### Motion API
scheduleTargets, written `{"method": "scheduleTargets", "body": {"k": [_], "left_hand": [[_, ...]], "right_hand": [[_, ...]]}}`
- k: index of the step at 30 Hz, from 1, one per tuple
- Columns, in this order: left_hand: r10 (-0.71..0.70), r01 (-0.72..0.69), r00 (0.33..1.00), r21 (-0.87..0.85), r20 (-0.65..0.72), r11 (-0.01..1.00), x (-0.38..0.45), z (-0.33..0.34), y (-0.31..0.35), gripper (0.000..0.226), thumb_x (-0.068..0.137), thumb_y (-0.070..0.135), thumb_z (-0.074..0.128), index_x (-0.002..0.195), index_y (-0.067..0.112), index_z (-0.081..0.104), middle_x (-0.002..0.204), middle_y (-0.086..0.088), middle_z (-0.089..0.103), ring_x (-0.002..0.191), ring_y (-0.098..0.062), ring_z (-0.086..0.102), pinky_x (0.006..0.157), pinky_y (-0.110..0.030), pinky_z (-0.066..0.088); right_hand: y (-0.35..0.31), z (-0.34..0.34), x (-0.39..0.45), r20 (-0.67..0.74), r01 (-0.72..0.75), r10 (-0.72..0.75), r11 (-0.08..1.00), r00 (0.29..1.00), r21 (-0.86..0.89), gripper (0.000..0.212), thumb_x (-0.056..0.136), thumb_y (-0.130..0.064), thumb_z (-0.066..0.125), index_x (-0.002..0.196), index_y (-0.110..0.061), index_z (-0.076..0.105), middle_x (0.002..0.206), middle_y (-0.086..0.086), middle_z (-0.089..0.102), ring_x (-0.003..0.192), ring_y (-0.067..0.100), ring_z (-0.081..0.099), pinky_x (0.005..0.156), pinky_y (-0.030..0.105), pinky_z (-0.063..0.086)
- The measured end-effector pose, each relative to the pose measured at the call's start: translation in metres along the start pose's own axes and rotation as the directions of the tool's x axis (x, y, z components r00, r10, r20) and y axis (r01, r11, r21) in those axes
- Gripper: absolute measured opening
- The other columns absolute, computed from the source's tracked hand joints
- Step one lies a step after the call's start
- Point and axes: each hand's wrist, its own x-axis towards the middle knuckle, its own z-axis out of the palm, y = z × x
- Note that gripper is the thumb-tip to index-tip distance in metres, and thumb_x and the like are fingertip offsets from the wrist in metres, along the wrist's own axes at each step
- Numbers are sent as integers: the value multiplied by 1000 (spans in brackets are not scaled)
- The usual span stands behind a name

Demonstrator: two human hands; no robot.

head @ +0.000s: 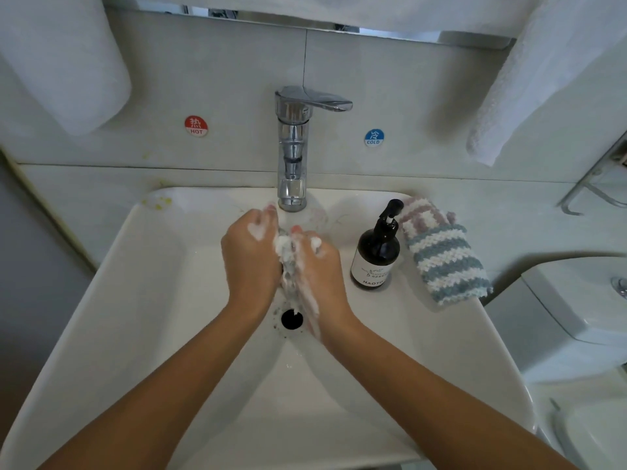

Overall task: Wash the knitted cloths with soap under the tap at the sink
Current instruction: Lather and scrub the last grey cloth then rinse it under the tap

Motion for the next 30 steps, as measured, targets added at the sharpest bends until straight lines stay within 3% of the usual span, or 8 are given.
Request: {"method": "scheduleTargets", "body": {"k": [3, 6, 9, 15, 18, 21, 25, 30], "left_hand": [[98, -102, 994, 105, 41, 989, 6, -6, -4, 48, 98, 29, 53, 55, 17, 34, 48, 7, 34, 43, -7, 33, 45, -21, 26], [186, -199, 980, 230, 76, 953, 10, -12, -5, 44, 97, 34, 54, 60, 17, 38, 51, 2, 40, 48, -17, 37, 51, -33, 32], [269, -289, 957, 308, 106, 906, 15, -19, -5, 36, 96, 36, 54, 70, 12, 48, 55, 0, 46, 55, -29, 46, 56, -37, 38], [268, -346, 933, 402, 239, 848, 24, -25, -9, 33, 96, 35, 52, 71, 13, 52, 54, 2, 46, 57, -27, 50, 56, -34, 36], [175, -356, 896, 425, 409, 832, 31, -29, -8, 36, 96, 37, 51, 69, 15, 52, 58, -3, 51, 57, -24, 49, 53, -33, 32], [147, -364, 851, 365, 503, 857, 36, -34, -7, 33, 96, 39, 52, 75, 14, 57, 59, -6, 55, 55, -22, 50, 53, -32, 37], [144, -416, 788, 345, 599, 841, 33, -38, -6, 29, 83, 49, 54, 86, 20, 57, 68, -9, 61, 58, -27, 55, 57, -35, 42], [110, -443, 741, 360, 663, 821, 29, -39, -1, 32, 74, 46, 60, 96, 22, 56, 74, 1, 58, 62, -16, 53, 60, -33, 41]], "right_hand": [[-2, -4, 2, 26, -45, 44, 998, 999, 44, 28, 100, -30, 49, 74, -19, 48, 68, -5, 51, 61, 5, 49, 60, 17, 41], [-4, -6, 0, 83, -123, 112, 981, 990, 147, 14, 94, -28, 60, 95, -15, 56, 82, 5, 60, 73, 14, 60, 62, 24, 49], [-6, -13, 0, 131, -106, 89, 986, 987, 130, 23, 84, -13, 70, 104, -14, 58, 84, 1, 62, 70, 10, 62, 57, 20, 51], [-6, -20, 3, 122, -161, 159, 987, 980, 15, 14, 81, -3, 71, 83, -13, 61, 69, 5, 60, 52, 10, 51, 48, 21, 40], [-1, -21, 5, 44, -154, 152, 987, 987, 52, 10, 87, -14, 71, 84, -6, 65, 89, 24, 68, 71, 33, 63, 65, 31, 48], [2, -20, 9, -12, -170, 172, 979, 985, 108, 32, 88, -15, 69, 103, 12, 61, 104, 41, 59, 88, 55, 59, 73, 37, 48], [5, -25, 14, -20, -163, 169, 969, 985, 184, 5, 91, -6, 62, 95, -6, 65, 82, 7, 66, 87, 28, 60, 70, 31, 54], [3, -25, 13, -76, -228, 264, 921, 961, 317, 9, 87, -2, 60, 96, -6, 60, 84, 10, 60, 73, 22, 58, 52, 20, 51]]}}
